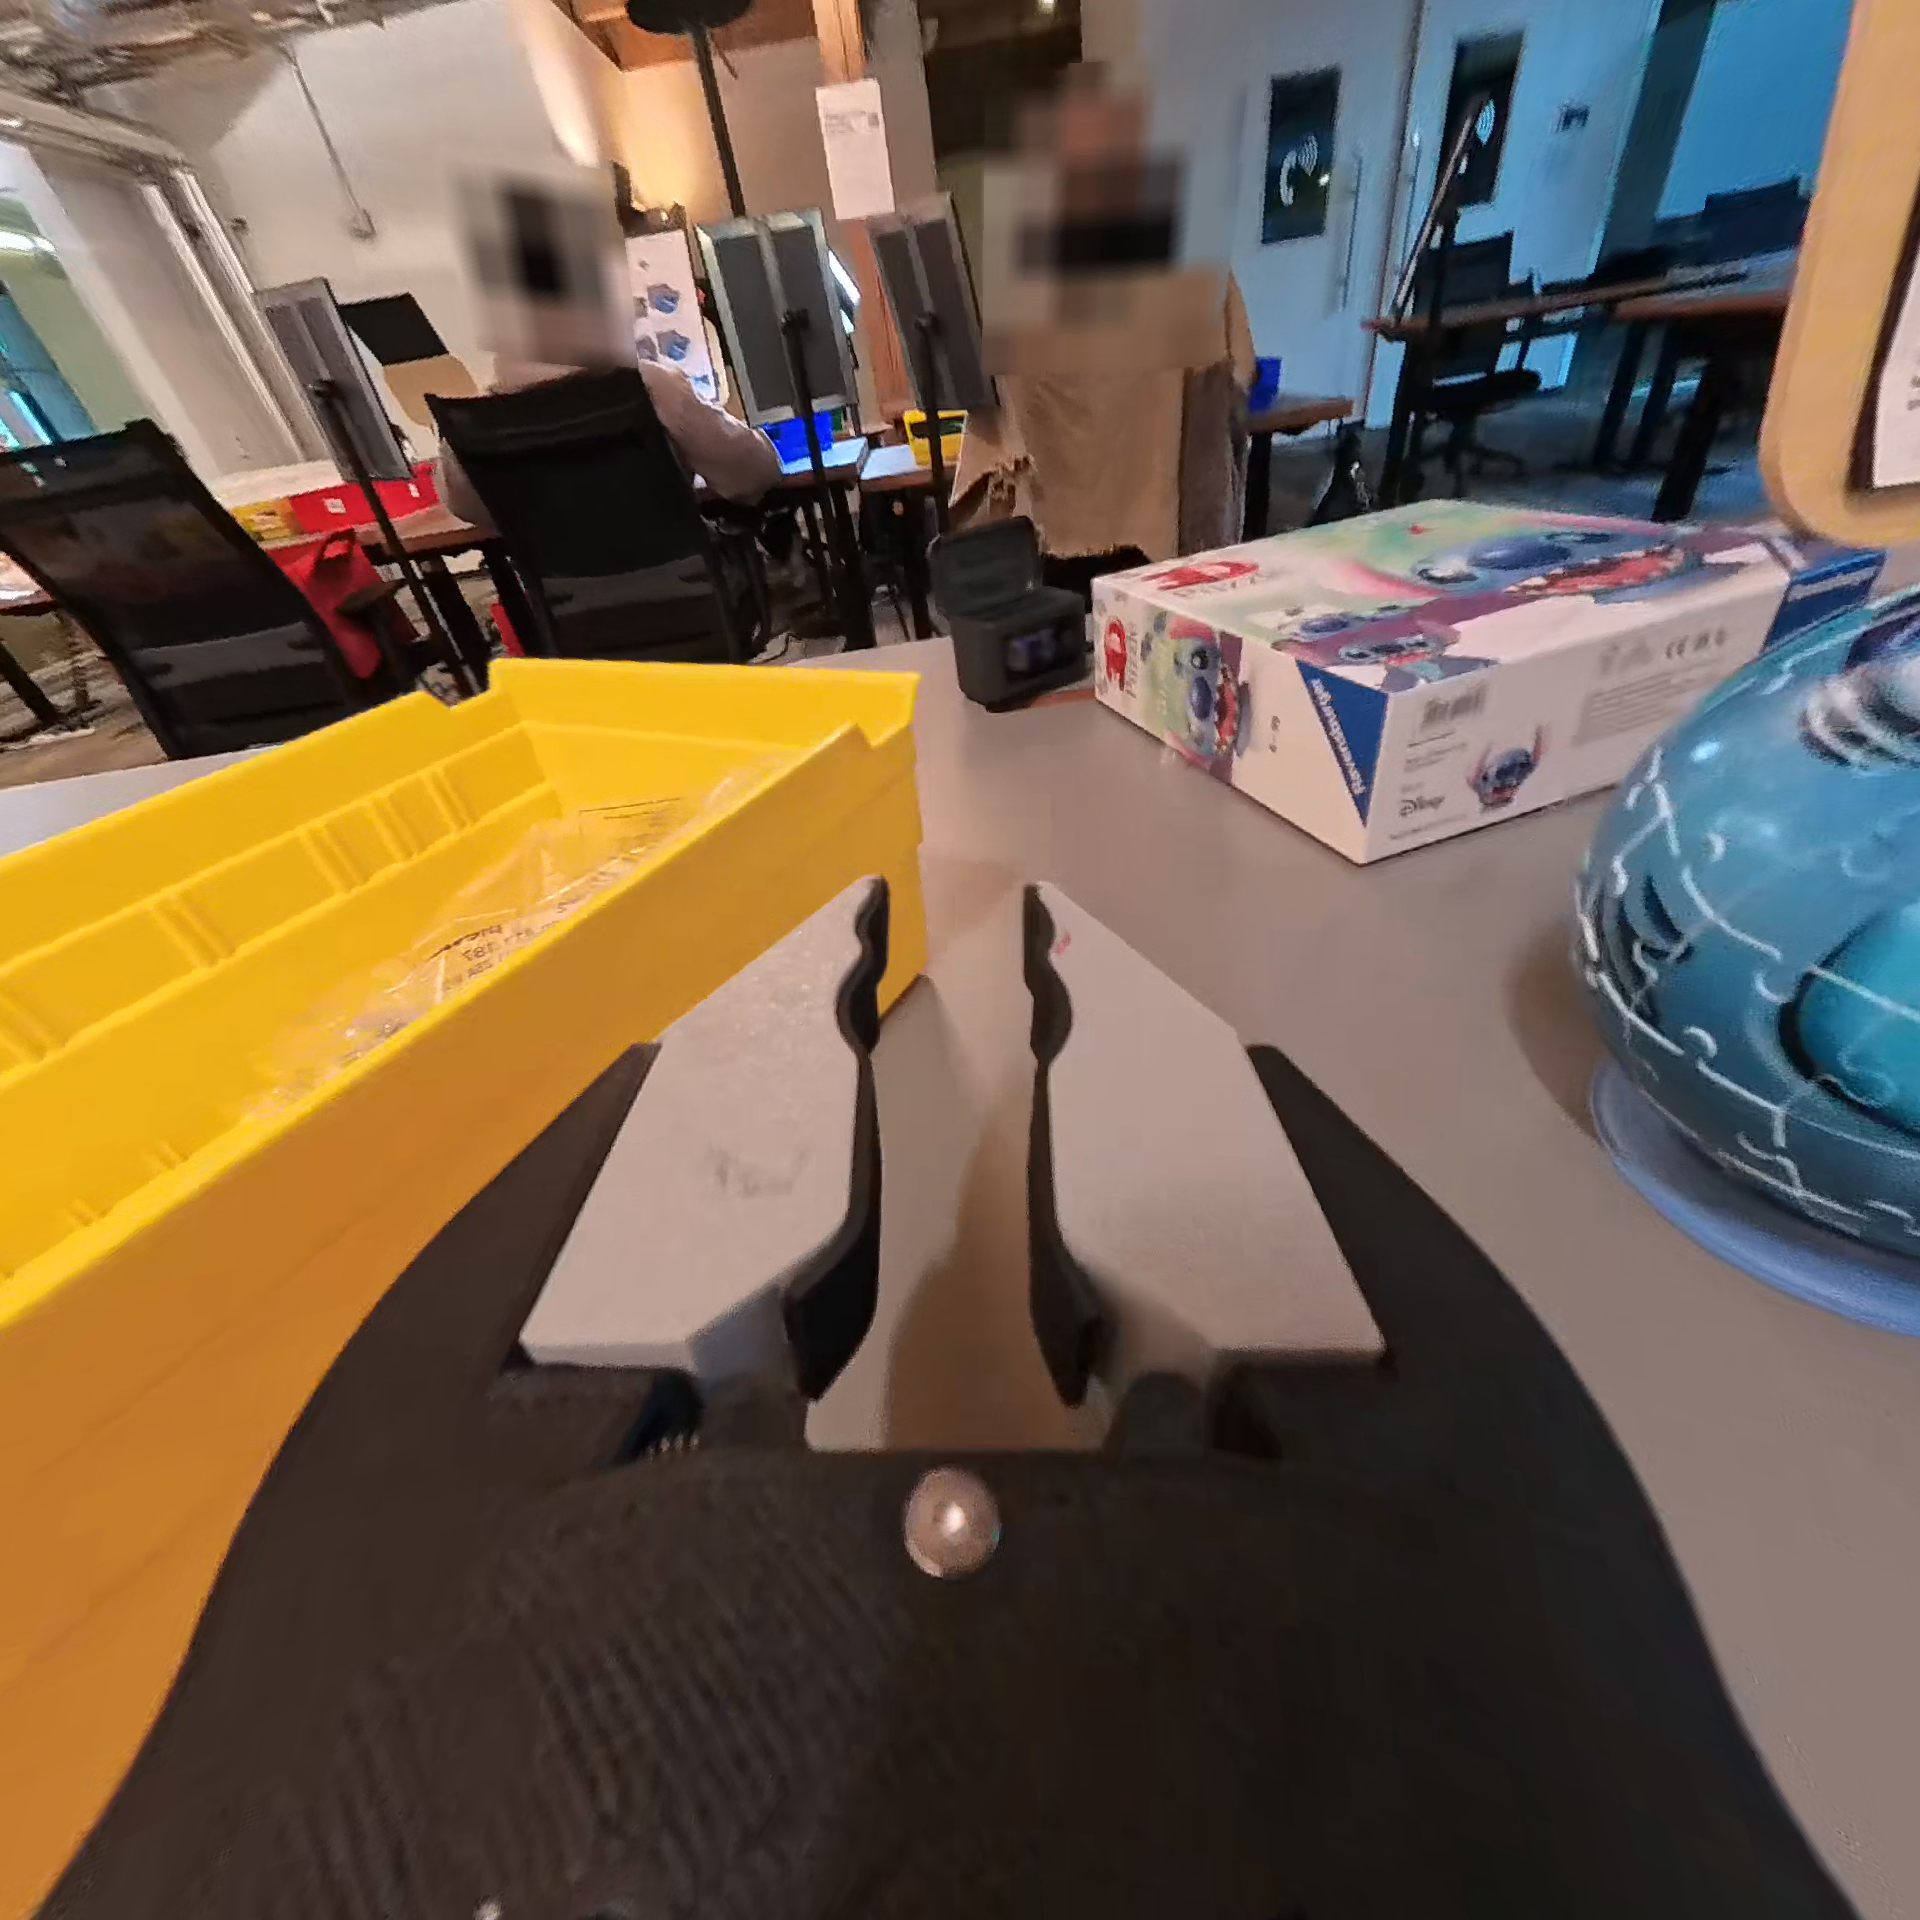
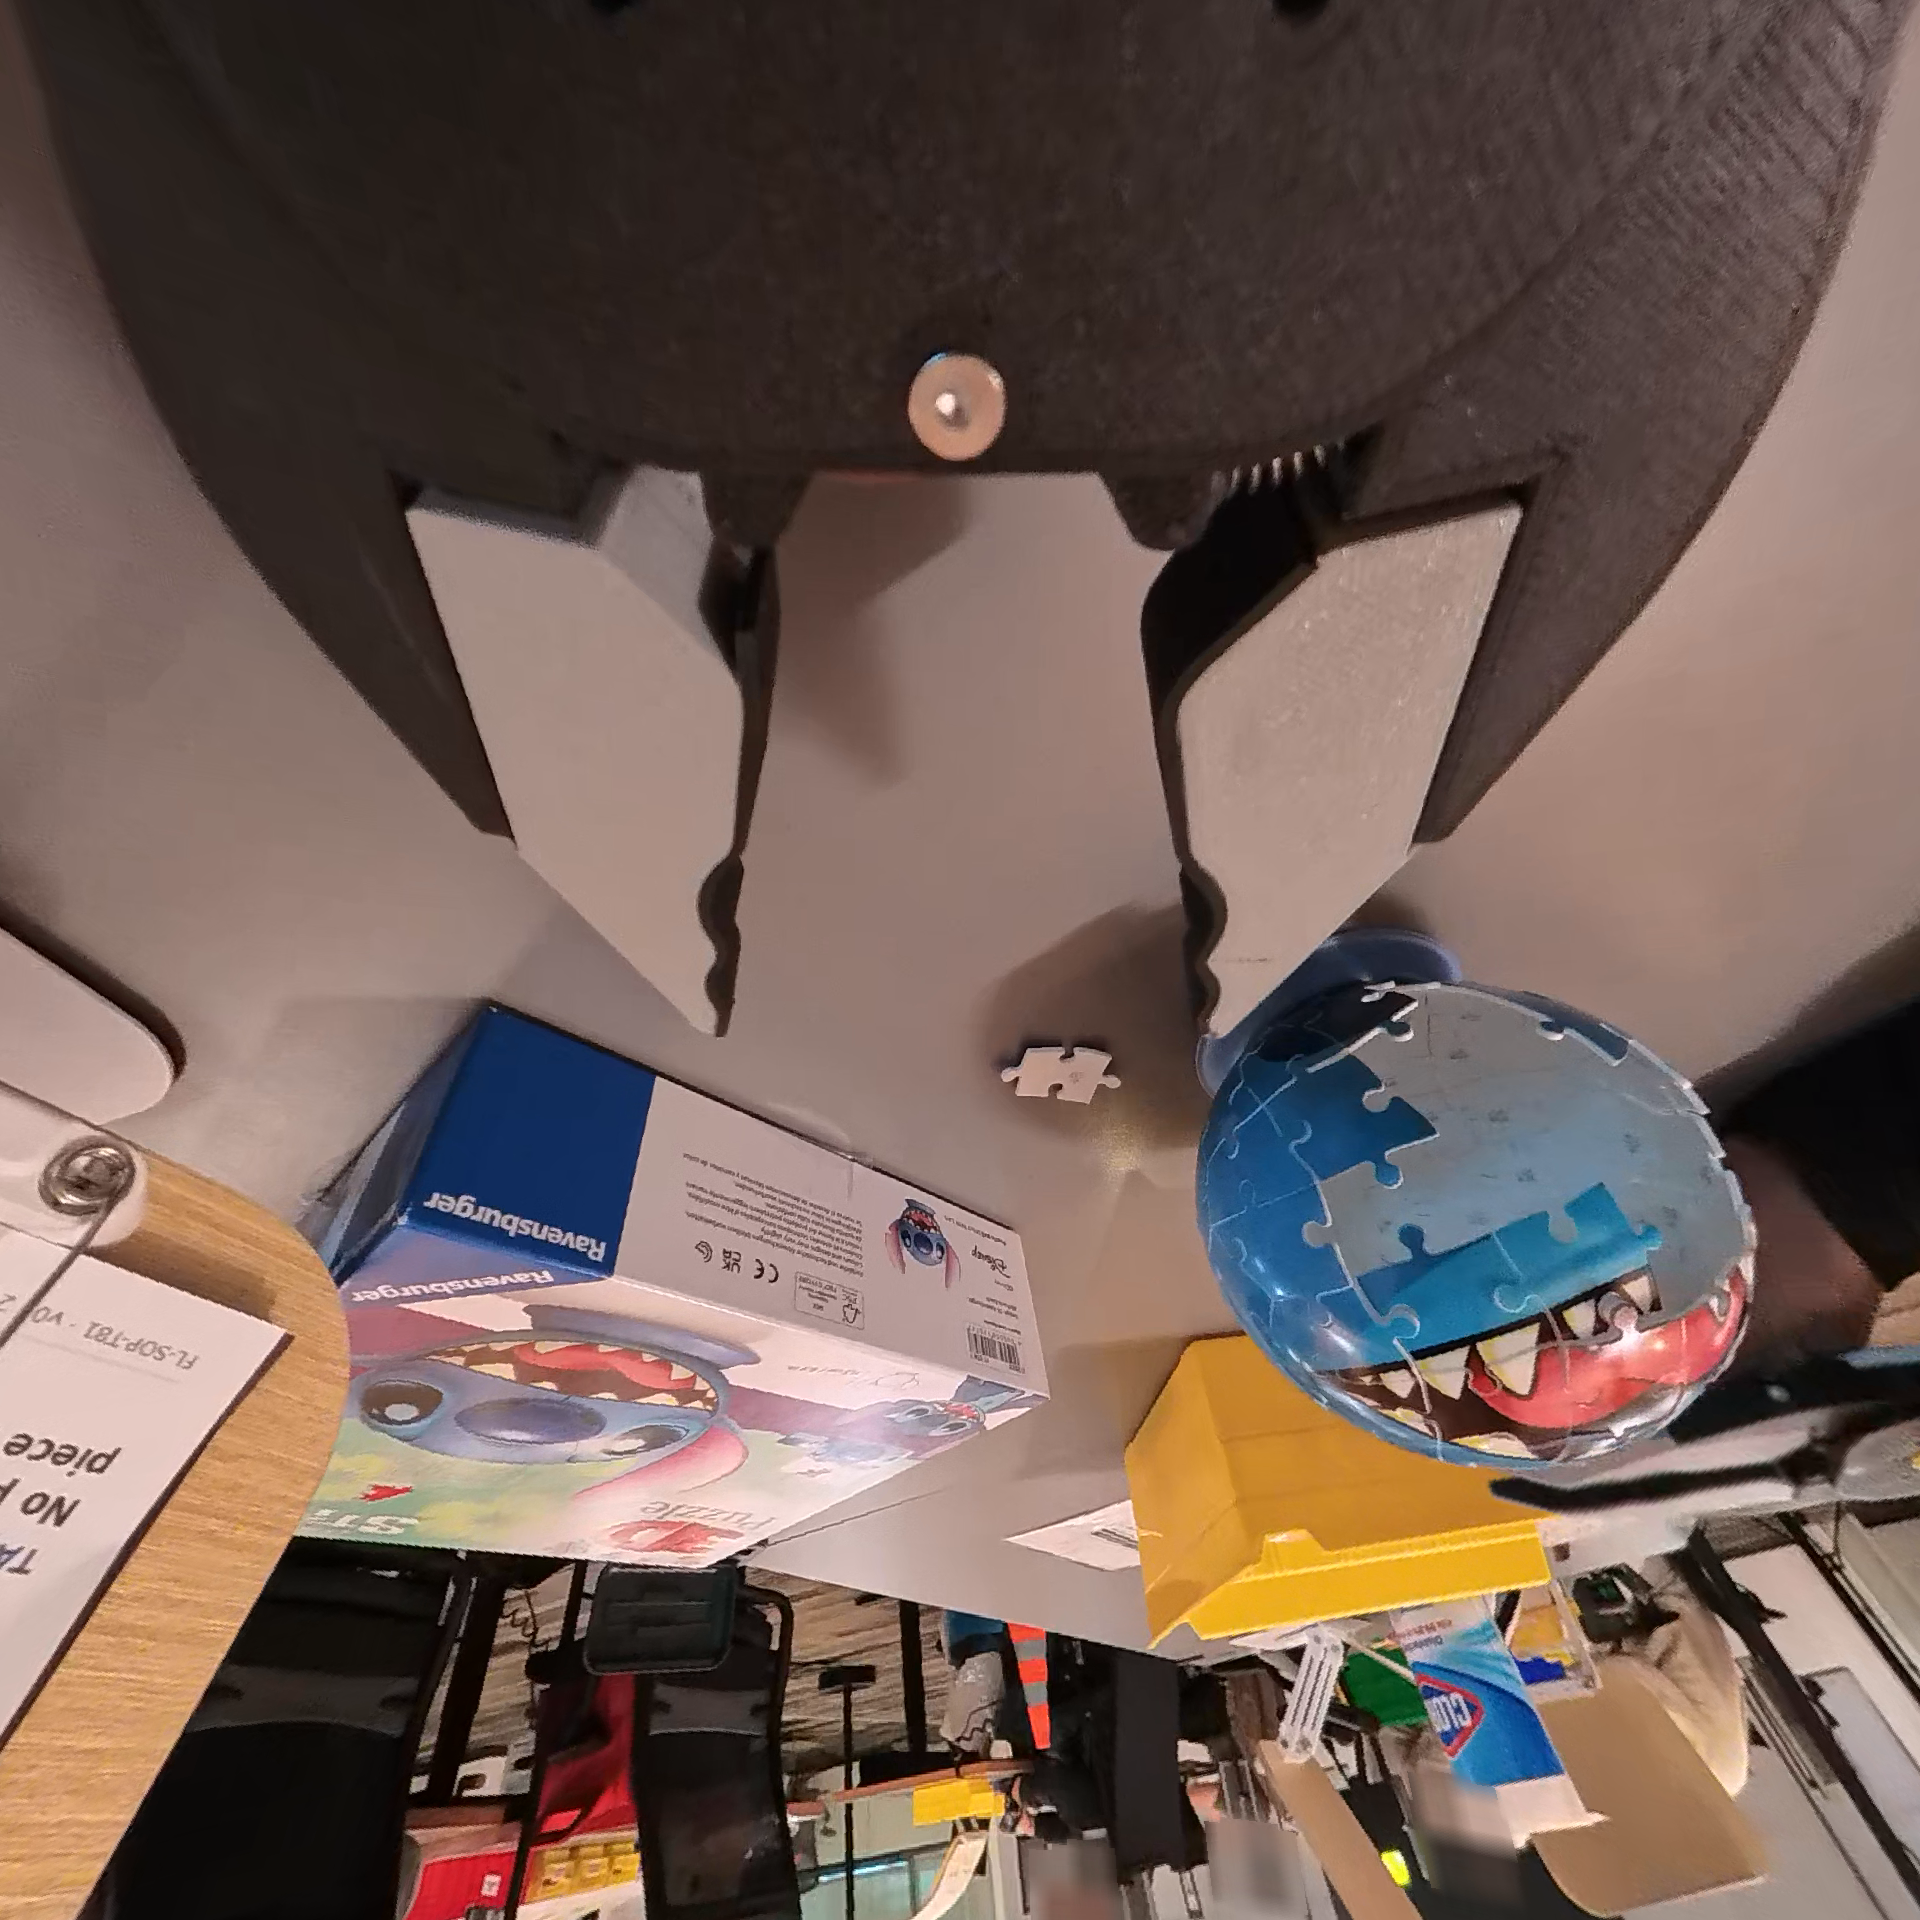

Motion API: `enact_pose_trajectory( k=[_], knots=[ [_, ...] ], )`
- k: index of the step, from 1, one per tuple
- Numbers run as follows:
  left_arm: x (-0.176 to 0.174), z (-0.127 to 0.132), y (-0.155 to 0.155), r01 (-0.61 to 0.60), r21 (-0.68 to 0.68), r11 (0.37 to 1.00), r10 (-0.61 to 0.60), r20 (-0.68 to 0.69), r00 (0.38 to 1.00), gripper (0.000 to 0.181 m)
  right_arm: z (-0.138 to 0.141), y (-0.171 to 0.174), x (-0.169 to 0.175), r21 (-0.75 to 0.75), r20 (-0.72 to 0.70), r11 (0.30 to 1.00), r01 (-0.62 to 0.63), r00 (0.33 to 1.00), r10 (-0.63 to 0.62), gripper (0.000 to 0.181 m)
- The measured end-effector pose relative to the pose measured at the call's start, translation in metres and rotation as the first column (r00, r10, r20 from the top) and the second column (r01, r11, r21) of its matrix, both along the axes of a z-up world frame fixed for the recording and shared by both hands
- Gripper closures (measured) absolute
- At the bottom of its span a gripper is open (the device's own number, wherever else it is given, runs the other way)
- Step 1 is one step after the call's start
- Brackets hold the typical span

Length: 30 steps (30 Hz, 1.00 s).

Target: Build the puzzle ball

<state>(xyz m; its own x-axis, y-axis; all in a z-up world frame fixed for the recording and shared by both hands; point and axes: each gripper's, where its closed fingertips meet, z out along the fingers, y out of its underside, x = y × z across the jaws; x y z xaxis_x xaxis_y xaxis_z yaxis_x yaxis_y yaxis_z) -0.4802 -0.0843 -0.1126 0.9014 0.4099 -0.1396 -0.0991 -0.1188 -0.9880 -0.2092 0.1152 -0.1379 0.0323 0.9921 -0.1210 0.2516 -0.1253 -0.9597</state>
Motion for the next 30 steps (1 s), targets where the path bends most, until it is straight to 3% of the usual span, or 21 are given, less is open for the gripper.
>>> enact_pose_trajectory(
  k=[9, 19, 30],
  knots=[
    [0.003, -0.005, 0.005, -0.002, -0.052, 0.999, 0.001, -0.032, 0.999, 0.147, -0.002, -0.005, -0.002, 0.042, 0.017, 0.999, -0.025, 1.000, 0.024, 0.095],
    [0.001, -0.005, 0.005, 0.057, -0.026, 0.998, -0.056, 0.040, 0.998, 0.159, -0.001, -0.004, -0.002, 0.029, 0.009, 0.999, -0.019, 1.000, 0.019, 0.095],
    [-0.005, -0.010, 0.011, 0.031, -0.081, 0.996, -0.032, -0.004, 0.999, 0.163, -0.001, -0.004, -0.002, -0.030, -0.001, 0.998, -0.047, 0.999, 0.047, 0.097]
  ],
)
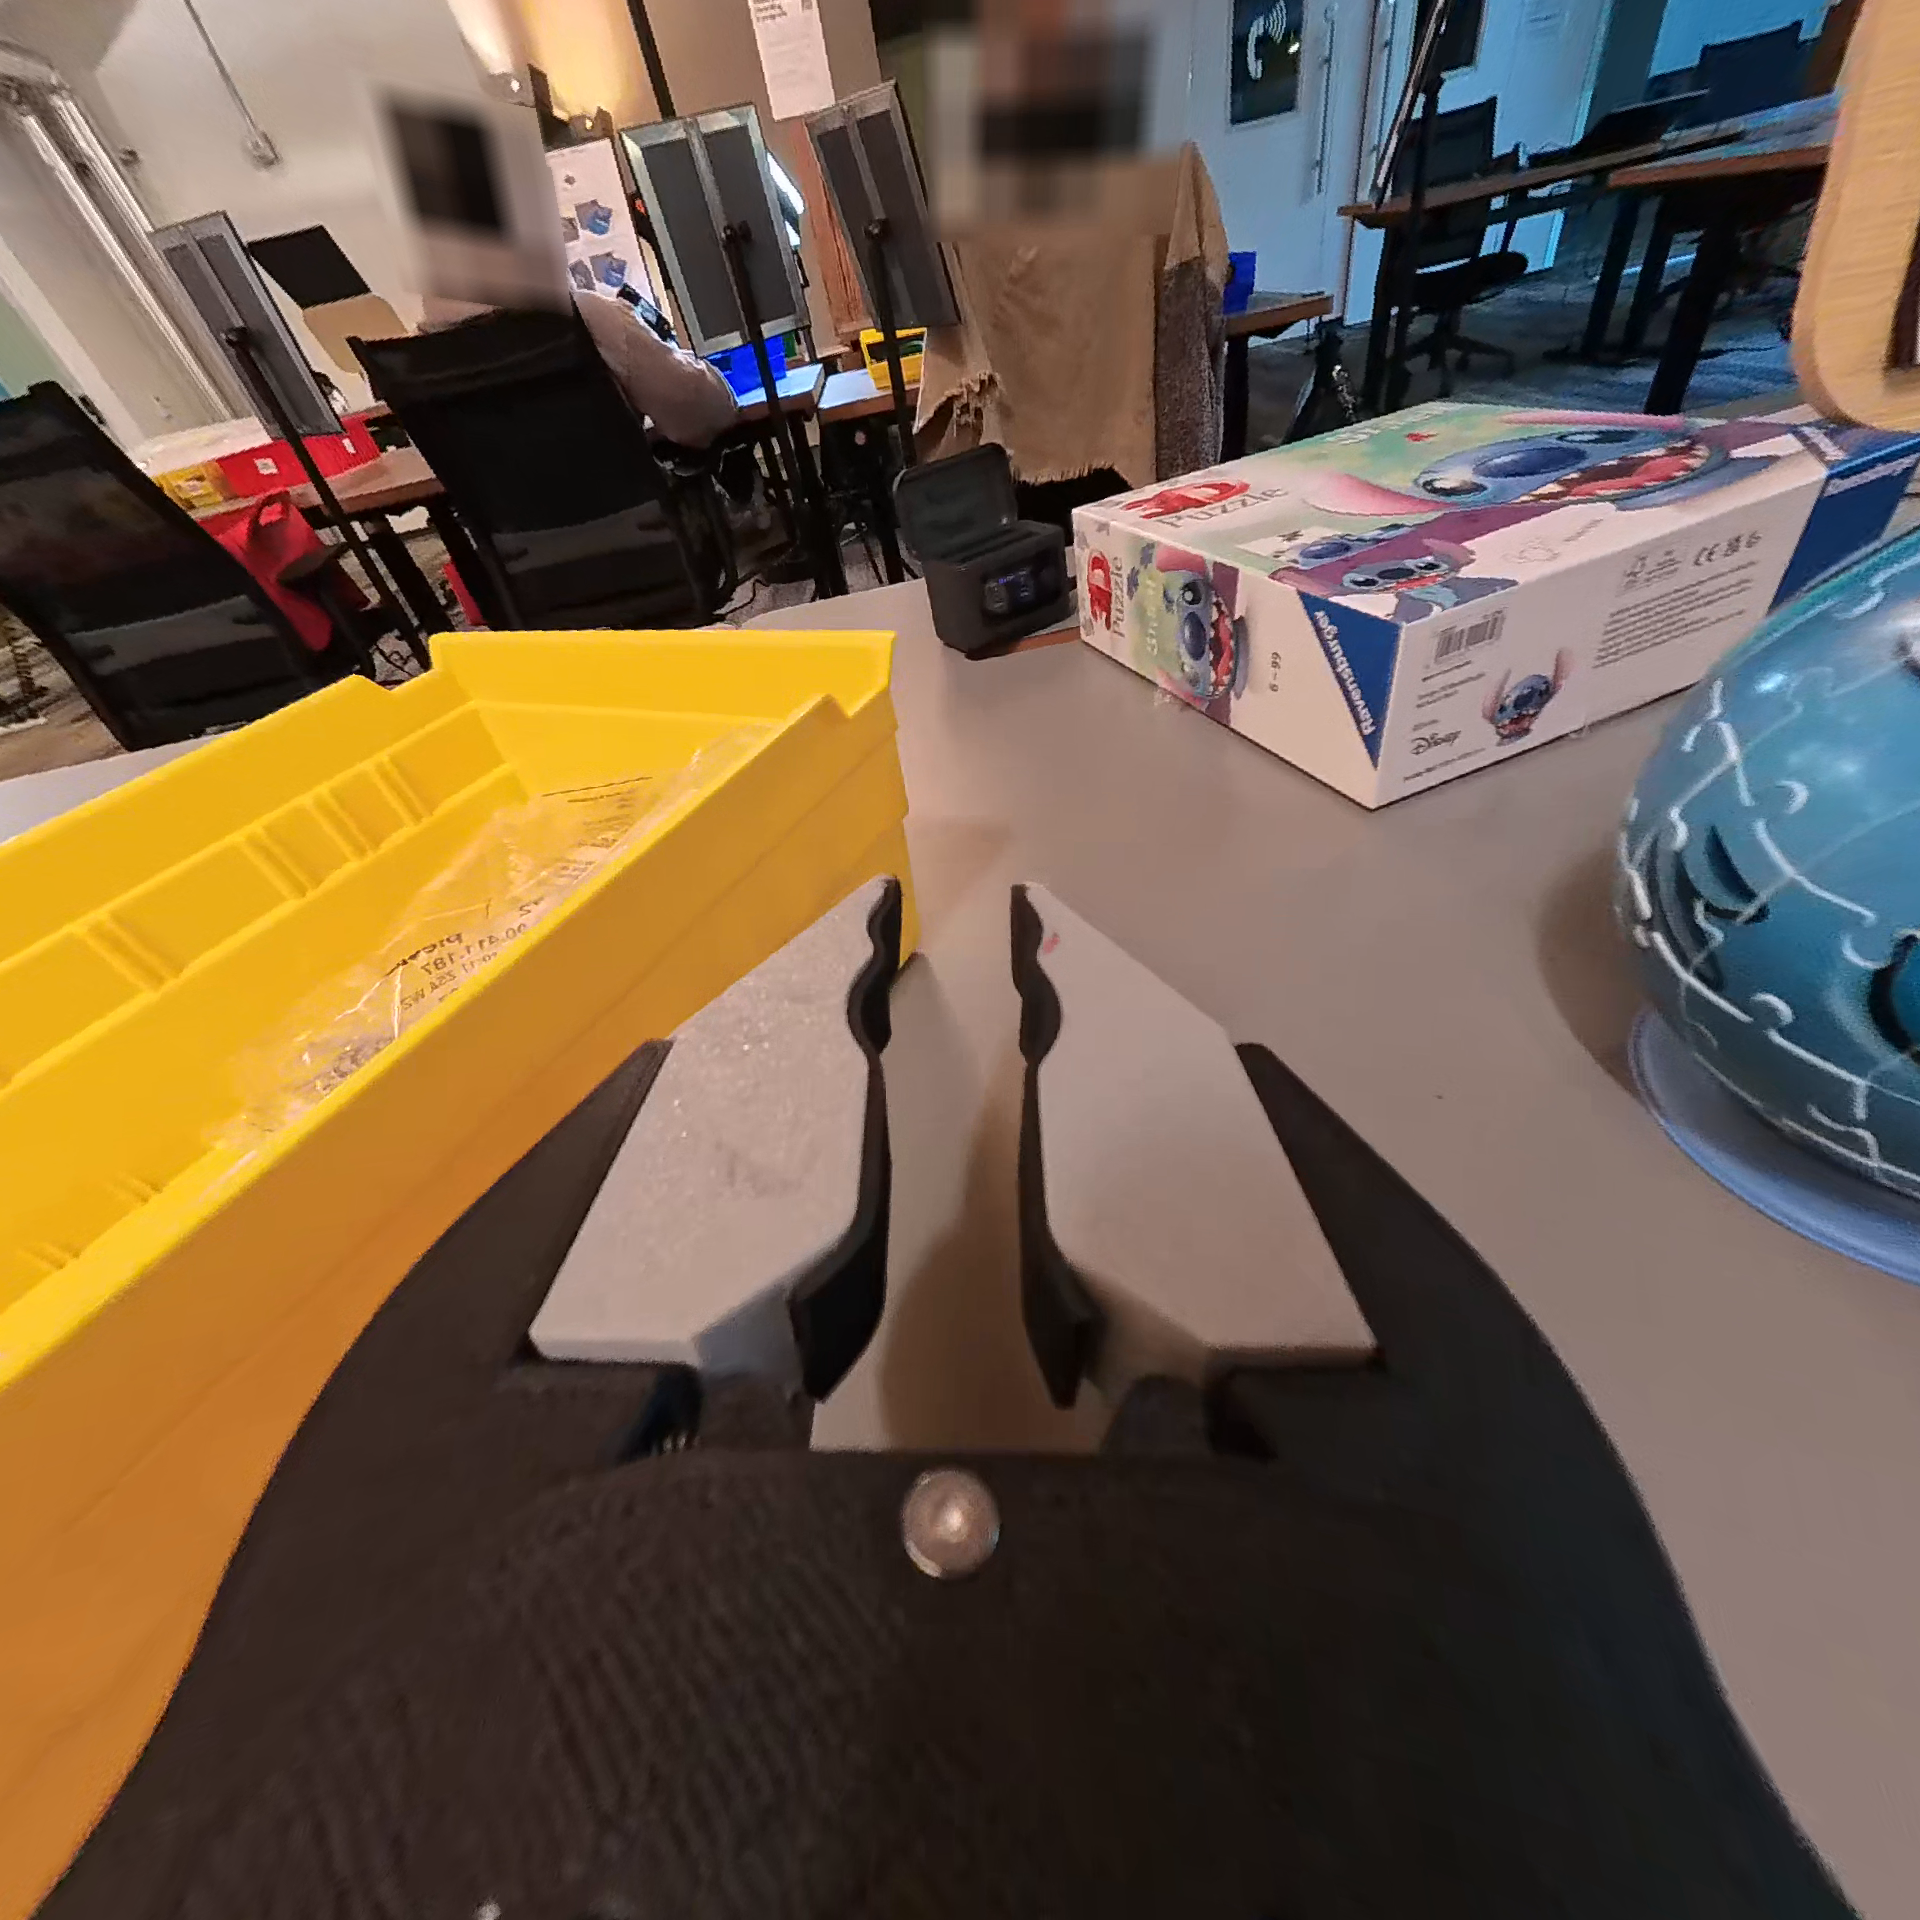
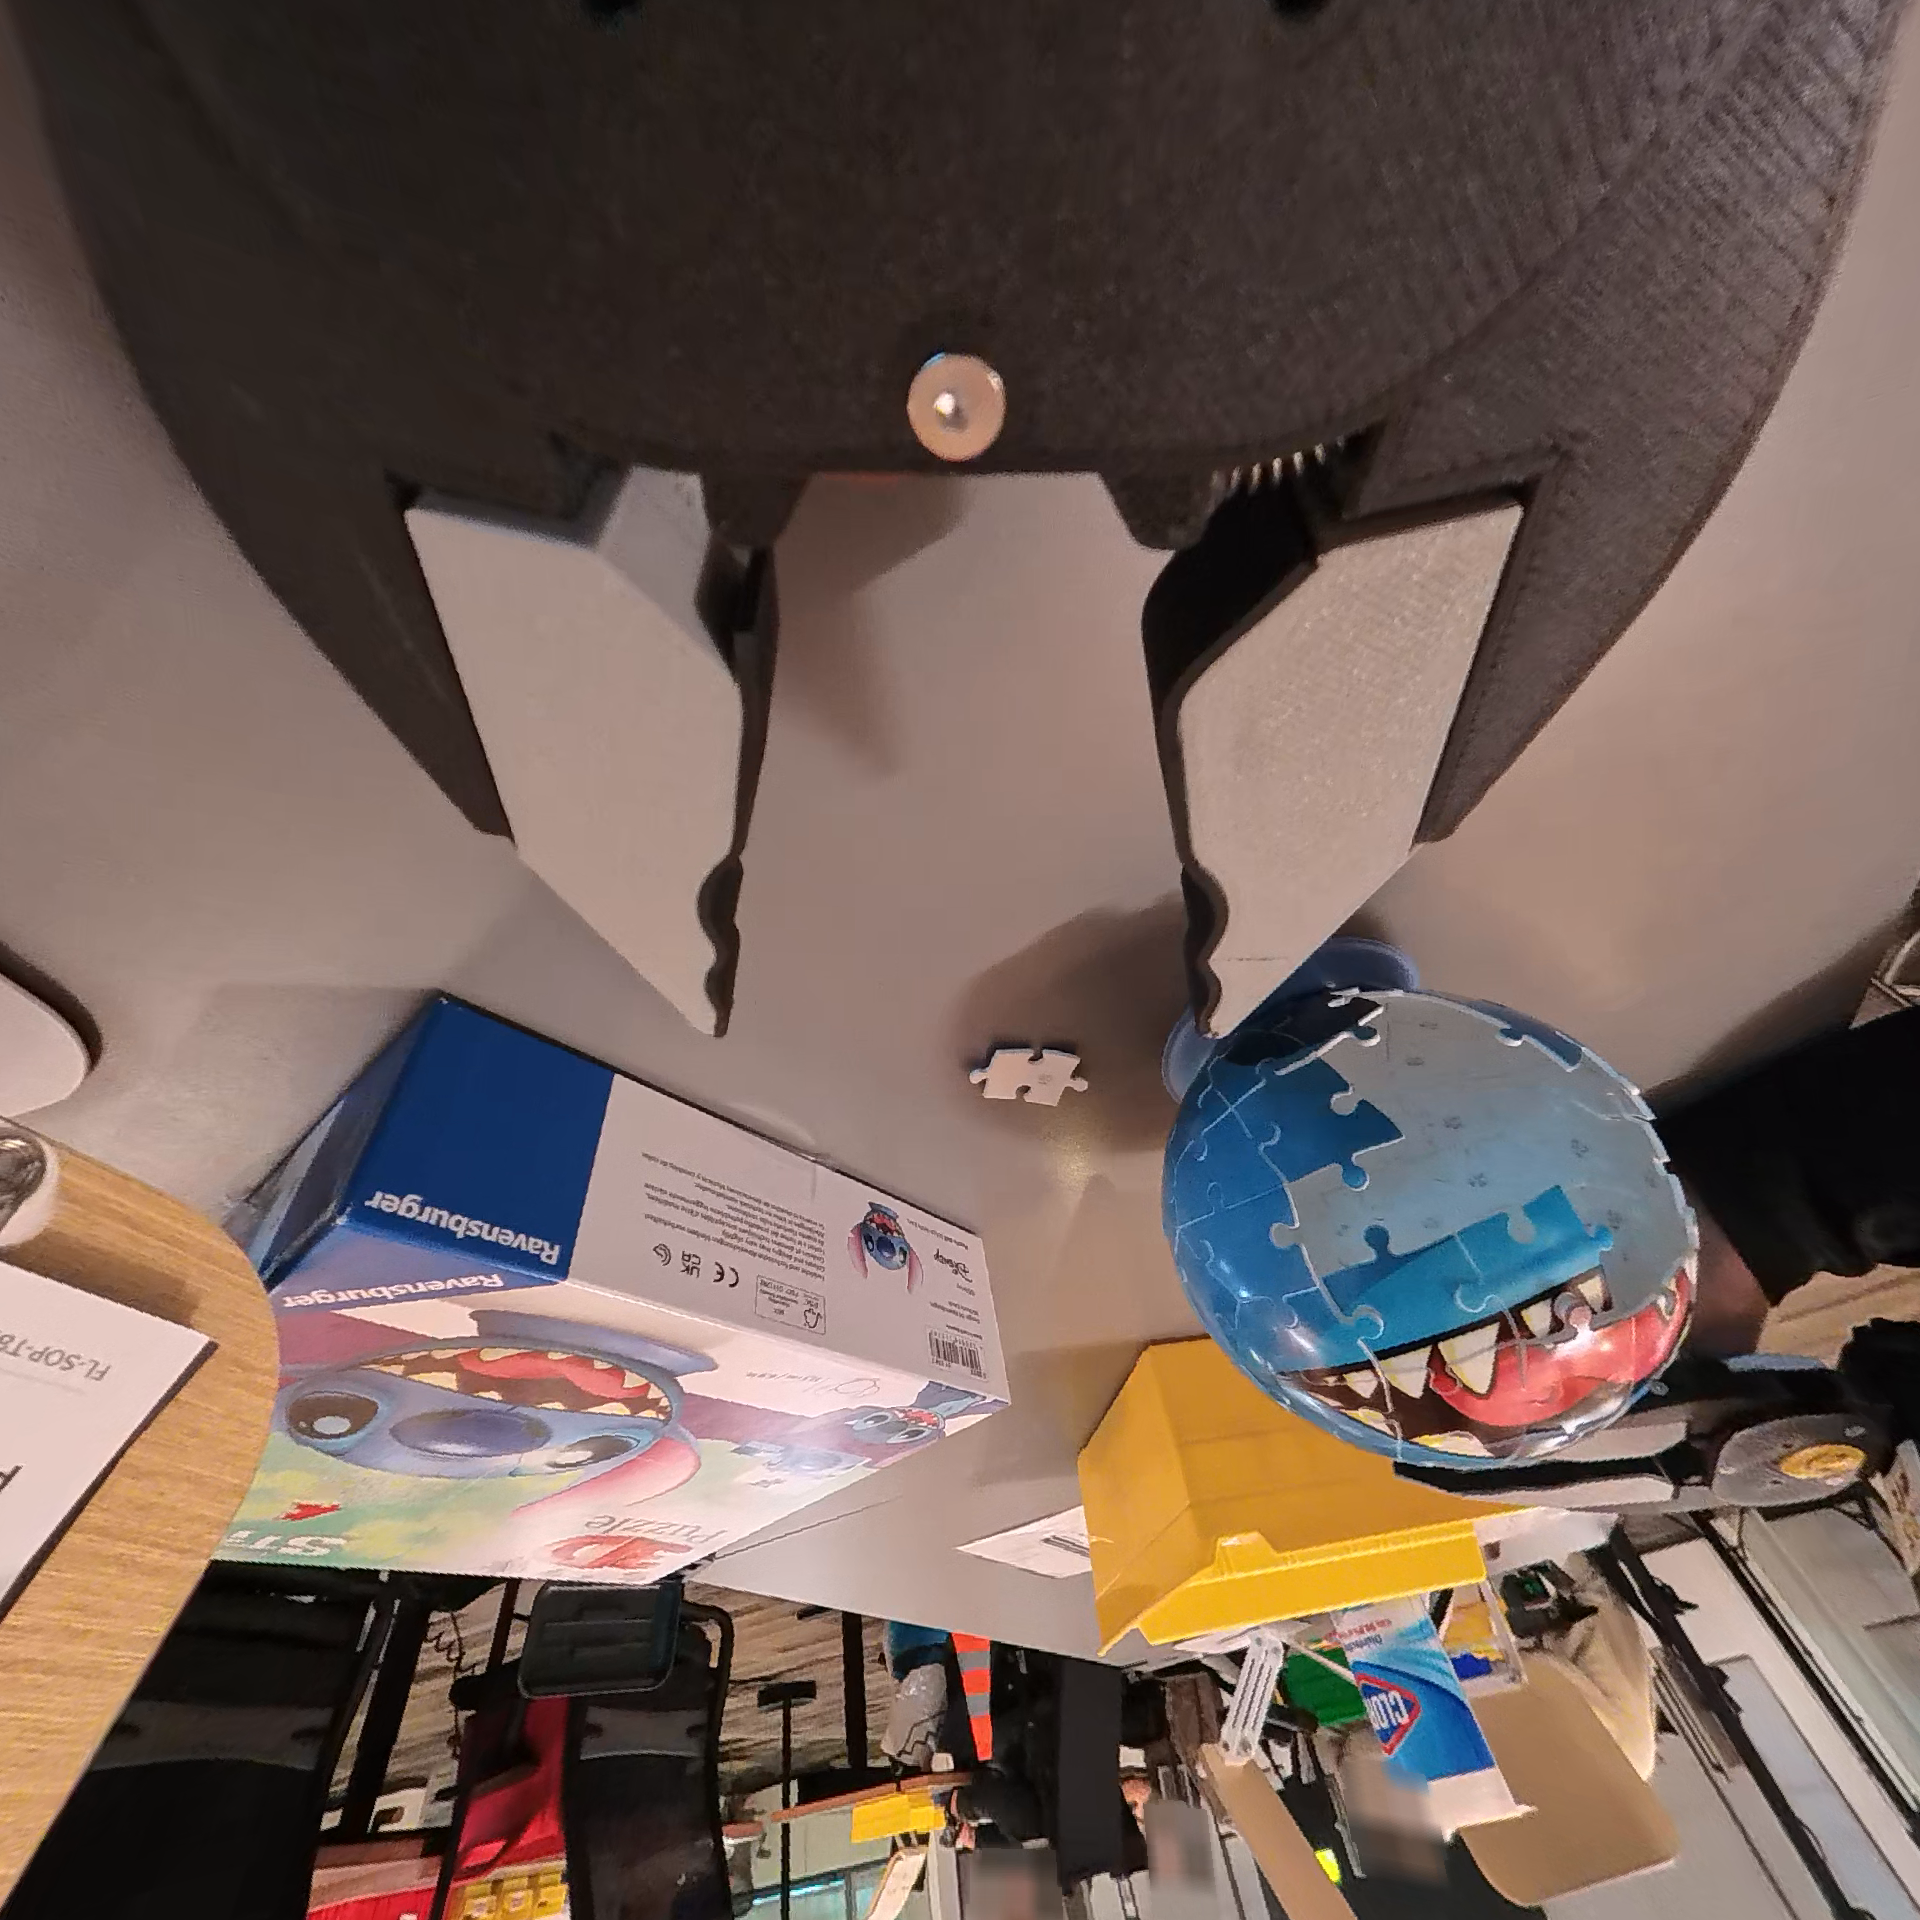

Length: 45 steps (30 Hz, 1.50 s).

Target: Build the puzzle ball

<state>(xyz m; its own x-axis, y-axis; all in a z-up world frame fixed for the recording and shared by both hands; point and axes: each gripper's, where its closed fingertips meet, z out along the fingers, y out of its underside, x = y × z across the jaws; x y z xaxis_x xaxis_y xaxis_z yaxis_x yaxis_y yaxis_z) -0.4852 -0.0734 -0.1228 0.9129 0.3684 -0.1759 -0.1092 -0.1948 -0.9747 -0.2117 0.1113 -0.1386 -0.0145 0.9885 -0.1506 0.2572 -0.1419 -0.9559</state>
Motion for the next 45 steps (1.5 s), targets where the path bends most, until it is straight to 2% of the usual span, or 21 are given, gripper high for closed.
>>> enact_pose_trajectory(
  k=[40, 43, 45],
  knots=[
    [-0.003, -0.005, 0.002, -0.027, -0.037, 0.999, 0.027, -0.005, 1.000, 0.167, -0.002, -0.006, -0.003, -0.042, 0.009, 0.999, -0.031, 0.999, 0.032, 0.100],
    [0.000, -0.005, 0.003, -0.005, -0.043, 0.999, 0.004, -0.010, 1.000, 0.174, -0.002, -0.006, -0.003, -0.041, 0.011, 0.999, -0.031, 0.999, 0.031, 0.100],
    [0.015, -0.004, 0.006, 0.104, -0.017, 0.994, -0.103, 0.039, 0.994, 0.173, 0.001, -0.009, -0.004, -0.056, -0.009, 0.998, -0.040, 0.999, 0.039, 0.100]
  ],
)
